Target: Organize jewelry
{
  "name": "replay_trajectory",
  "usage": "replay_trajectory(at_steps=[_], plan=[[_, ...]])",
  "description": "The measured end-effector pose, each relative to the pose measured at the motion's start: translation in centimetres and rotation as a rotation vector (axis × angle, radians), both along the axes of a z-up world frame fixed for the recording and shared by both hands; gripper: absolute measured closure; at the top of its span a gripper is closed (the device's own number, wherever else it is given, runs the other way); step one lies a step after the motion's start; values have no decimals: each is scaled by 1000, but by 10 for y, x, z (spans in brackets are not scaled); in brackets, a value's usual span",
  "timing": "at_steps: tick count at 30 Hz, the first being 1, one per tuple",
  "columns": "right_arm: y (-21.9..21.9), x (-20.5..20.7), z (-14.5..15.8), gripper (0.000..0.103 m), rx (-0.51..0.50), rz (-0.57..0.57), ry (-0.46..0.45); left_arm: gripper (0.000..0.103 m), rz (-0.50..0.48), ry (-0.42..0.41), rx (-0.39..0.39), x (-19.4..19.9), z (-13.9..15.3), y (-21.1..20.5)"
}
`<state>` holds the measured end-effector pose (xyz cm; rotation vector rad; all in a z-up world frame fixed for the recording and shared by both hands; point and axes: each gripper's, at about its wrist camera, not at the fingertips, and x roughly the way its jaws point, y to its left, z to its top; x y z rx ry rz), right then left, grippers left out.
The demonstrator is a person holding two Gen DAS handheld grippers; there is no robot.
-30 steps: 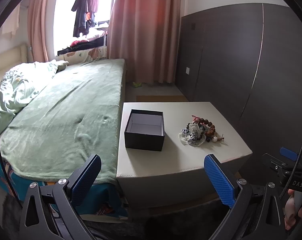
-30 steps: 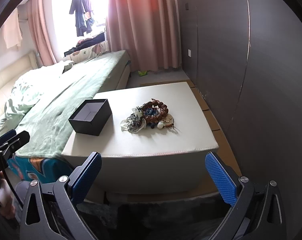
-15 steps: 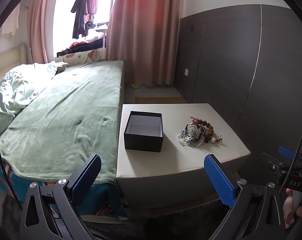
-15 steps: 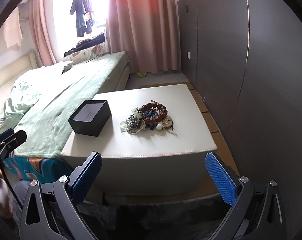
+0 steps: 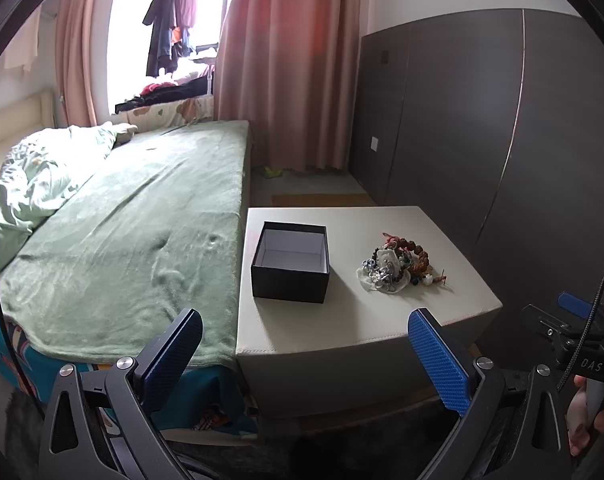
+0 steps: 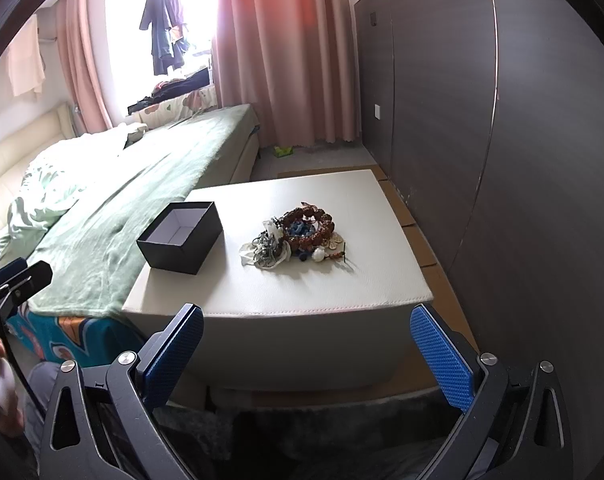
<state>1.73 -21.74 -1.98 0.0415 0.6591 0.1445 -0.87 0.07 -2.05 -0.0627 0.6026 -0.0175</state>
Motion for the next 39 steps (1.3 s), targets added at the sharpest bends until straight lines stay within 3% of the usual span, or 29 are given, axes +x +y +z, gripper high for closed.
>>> replay_trajectory(at_steps=[23,39], plan=[[2,1,2,0,-4,6,0,0,-1,1,-23,2,1,2],[-26,36,-21,0,20,-42,58,5,-105,64,-48,64,-12,-23]])
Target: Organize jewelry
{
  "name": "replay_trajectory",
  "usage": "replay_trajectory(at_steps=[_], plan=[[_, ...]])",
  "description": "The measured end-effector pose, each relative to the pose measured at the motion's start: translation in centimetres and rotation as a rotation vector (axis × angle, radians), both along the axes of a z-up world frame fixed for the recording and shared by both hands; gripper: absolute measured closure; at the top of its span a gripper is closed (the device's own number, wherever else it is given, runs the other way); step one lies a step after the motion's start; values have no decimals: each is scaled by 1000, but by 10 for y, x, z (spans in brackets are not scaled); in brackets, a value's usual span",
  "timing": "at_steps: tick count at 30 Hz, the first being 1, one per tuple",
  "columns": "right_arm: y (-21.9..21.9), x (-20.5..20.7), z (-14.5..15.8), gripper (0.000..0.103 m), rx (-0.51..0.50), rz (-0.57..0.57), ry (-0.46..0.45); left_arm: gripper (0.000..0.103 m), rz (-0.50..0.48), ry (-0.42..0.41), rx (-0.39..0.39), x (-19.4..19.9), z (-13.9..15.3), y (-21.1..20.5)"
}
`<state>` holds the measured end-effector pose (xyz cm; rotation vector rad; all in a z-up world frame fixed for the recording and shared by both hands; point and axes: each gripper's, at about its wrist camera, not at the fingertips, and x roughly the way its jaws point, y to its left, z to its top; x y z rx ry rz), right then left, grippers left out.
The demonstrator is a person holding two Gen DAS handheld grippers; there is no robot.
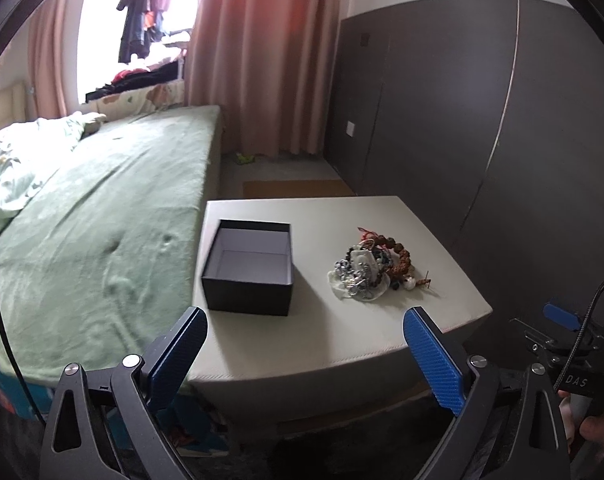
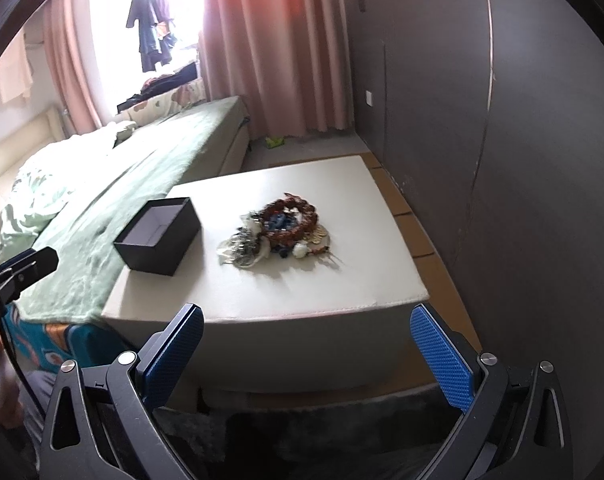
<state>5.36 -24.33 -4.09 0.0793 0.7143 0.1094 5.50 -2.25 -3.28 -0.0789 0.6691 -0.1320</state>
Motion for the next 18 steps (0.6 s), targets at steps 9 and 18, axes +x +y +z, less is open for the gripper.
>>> replay_trajectory(at_steps=[9,18], plan=[[-25,29,-16,0,49,-50,48,22,-104,66,4,53,-16,-33],[-42,54,-35,0,88,-60,87,46,-174,155,-7,104,-48,-57]])
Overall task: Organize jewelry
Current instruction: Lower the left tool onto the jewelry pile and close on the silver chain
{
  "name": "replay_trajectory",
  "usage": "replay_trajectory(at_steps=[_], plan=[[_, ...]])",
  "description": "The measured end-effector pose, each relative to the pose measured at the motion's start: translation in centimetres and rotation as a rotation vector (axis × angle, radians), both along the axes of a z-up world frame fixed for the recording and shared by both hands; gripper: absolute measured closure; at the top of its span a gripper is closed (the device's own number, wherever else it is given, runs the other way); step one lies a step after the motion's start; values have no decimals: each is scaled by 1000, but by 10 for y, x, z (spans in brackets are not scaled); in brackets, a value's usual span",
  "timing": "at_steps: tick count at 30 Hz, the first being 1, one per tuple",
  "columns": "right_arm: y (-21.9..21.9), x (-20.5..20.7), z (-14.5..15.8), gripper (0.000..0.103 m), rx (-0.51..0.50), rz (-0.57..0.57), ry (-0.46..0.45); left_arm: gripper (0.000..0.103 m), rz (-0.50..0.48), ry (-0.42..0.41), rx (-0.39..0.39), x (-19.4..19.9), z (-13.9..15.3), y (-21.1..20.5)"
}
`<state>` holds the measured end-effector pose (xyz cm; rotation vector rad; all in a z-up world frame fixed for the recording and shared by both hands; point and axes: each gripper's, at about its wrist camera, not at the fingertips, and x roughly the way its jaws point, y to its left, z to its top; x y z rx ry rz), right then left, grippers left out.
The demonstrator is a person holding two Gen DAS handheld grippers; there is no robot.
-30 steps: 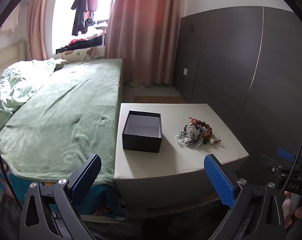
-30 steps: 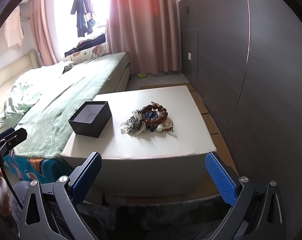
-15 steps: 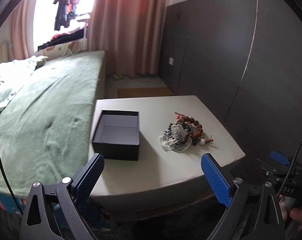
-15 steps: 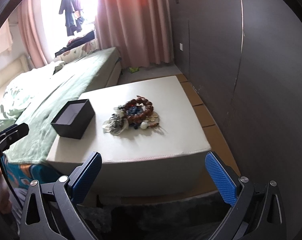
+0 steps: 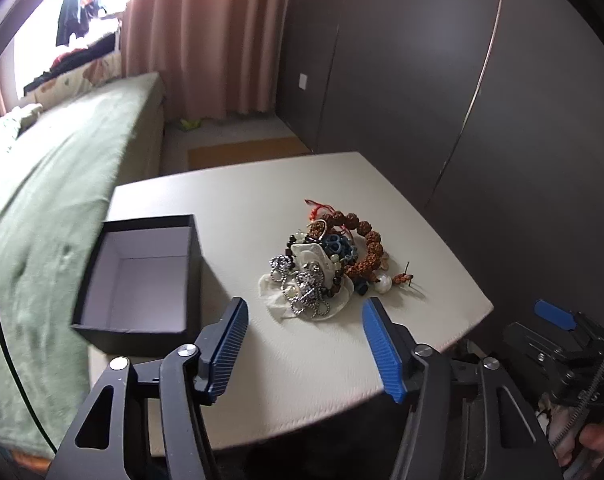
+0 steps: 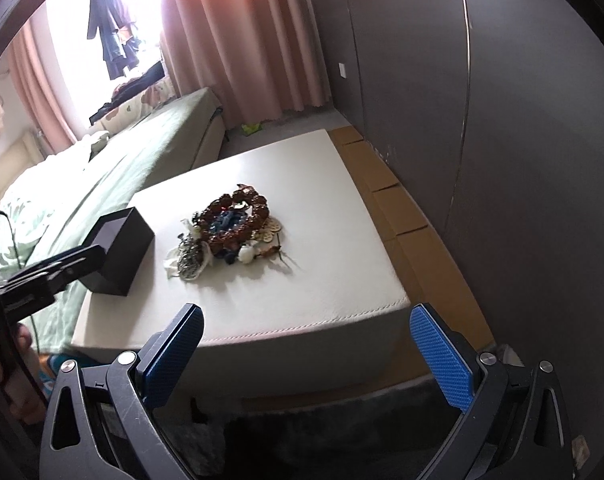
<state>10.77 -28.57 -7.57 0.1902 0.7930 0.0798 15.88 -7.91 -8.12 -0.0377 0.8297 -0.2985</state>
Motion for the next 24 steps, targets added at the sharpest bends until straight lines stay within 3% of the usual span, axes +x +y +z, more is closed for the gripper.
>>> replay_trajectory(at_steps=[2,6,13,15,19,22,23,24], plan=[[-1,4,-3,1,5,6,2,52,-9,23,-3,13,-9,-3],[-1,15,-11,16,24,34,32,66,-18,66,2,37,-25,-9],[3,27,-24,24,51,49,58,72,-32,113,4,66,-45,-14],[3,30,-27,31,61,53,65,75,-39,124,-1,70,-49,-14],[5,36,-31,34,84,59,81,75,-57,129,-9,78,-55,-18],[9,40,-31,43,98,75,88,77,-61,130,-17,84,-58,-19],[12,42,-31,45,102,82,89,90,-64,133,-18,85,-59,-19],[14,43,-30,46,104,86,88,94,-62,140,-13,86,-60,-18]])
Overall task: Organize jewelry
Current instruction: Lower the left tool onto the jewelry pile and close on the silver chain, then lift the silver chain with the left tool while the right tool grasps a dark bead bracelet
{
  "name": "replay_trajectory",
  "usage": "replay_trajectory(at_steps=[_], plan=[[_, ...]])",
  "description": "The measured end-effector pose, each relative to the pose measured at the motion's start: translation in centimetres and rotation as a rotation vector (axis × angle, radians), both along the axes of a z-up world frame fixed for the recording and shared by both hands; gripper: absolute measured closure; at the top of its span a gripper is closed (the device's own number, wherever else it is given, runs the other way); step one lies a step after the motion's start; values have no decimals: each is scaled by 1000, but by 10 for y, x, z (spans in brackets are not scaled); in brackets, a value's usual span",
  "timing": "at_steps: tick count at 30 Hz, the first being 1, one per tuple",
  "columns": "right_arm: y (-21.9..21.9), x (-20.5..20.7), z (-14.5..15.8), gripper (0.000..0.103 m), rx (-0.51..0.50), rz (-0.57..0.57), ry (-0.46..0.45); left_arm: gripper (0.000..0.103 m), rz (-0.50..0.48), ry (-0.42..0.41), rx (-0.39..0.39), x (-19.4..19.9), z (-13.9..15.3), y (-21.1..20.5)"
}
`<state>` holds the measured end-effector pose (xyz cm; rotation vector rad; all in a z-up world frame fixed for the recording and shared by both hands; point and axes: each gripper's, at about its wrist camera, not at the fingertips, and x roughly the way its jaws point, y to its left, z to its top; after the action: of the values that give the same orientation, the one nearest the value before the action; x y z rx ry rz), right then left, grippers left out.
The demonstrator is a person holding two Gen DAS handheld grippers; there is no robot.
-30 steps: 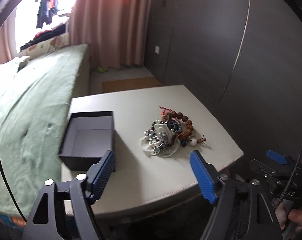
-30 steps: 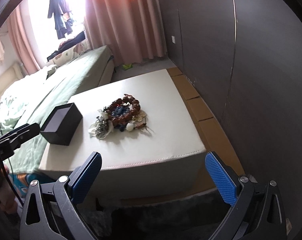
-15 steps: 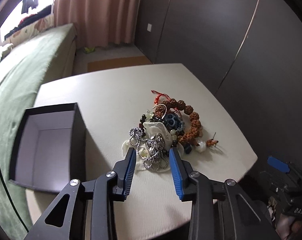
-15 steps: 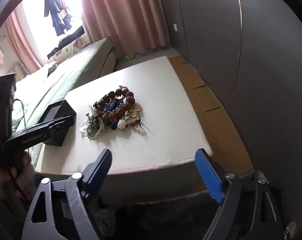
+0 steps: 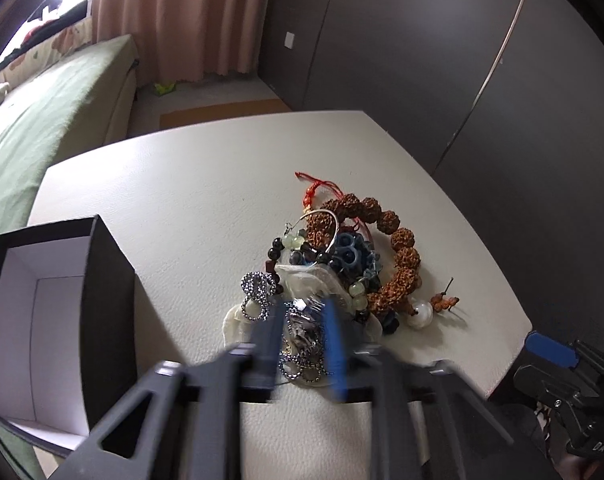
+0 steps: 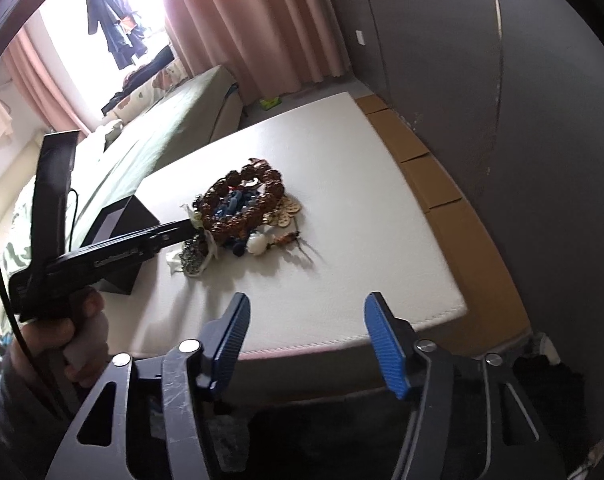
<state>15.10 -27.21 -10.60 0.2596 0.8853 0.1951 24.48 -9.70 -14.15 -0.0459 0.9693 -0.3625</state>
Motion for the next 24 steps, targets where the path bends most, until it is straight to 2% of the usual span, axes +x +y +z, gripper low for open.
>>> replay_trajectory(at_steps=[4,12,18,24], plan=[[11,9,7,51,24,35,-20,94,7,-35,-23,-6,12,8],[33,41,14,76,111,115,-26,94,65,-75,-52,-14,39,35],[64,73,15,77,95,176,-8,95,100,-111,-88,-22,58,55],[93,96,10,79,36,223,23,95,121,-148,-130,-33,78,80]])
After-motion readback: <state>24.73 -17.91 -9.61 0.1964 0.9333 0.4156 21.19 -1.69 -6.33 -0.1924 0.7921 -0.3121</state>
